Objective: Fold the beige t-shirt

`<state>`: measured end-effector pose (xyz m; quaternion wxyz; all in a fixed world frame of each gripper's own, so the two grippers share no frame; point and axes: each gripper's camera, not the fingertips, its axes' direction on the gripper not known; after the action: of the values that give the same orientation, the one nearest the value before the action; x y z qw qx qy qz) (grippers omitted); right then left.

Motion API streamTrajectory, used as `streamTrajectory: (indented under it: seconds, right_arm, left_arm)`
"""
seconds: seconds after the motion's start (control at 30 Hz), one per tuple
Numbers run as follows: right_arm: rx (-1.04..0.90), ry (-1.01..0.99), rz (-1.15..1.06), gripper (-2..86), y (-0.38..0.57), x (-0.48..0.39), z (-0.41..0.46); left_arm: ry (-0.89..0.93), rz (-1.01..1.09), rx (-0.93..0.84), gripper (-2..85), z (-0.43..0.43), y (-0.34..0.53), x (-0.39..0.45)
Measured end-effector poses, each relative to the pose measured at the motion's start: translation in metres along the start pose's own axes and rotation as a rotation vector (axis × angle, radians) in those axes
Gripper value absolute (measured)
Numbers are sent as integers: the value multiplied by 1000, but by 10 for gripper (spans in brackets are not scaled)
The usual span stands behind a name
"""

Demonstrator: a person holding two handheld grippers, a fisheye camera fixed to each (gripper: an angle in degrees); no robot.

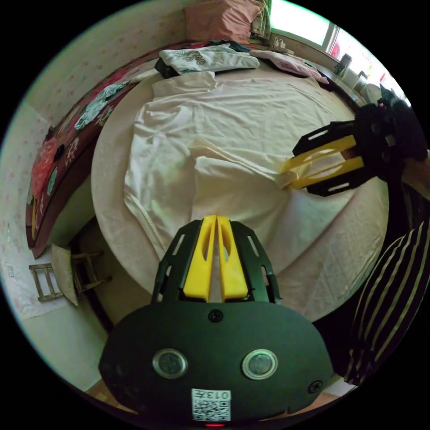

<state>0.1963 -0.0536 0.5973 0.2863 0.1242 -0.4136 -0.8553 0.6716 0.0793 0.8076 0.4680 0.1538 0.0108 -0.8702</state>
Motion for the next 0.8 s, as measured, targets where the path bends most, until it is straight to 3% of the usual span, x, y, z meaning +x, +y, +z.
streamTrajectory:
  seconds: [0.1,0.3,0.43,0.5,0.6,0.8]
  right_arm:
    - [24,-105,95,23,-7,35,-10]
    - [85,-392,556,21,34,140,-12]
    - [106,-435,735,31,51,173,-19]
    - [71,-336,698,36,36,173,-27]
    - [83,-246,515,48,-14,162,-35]
    - [72,-208,292,68,-113,150,-22]
  left_arm:
    - [17,-1,26,-2,5,7,-4]
    - [45,-5,76,-1,13,19,-6]
    - [88,-37,71,5,17,23,-11]
    - [57,-92,79,14,11,25,-16]
    - [12,-95,237,54,-6,29,-21]
    - [80,30,74,82,24,2,-23]
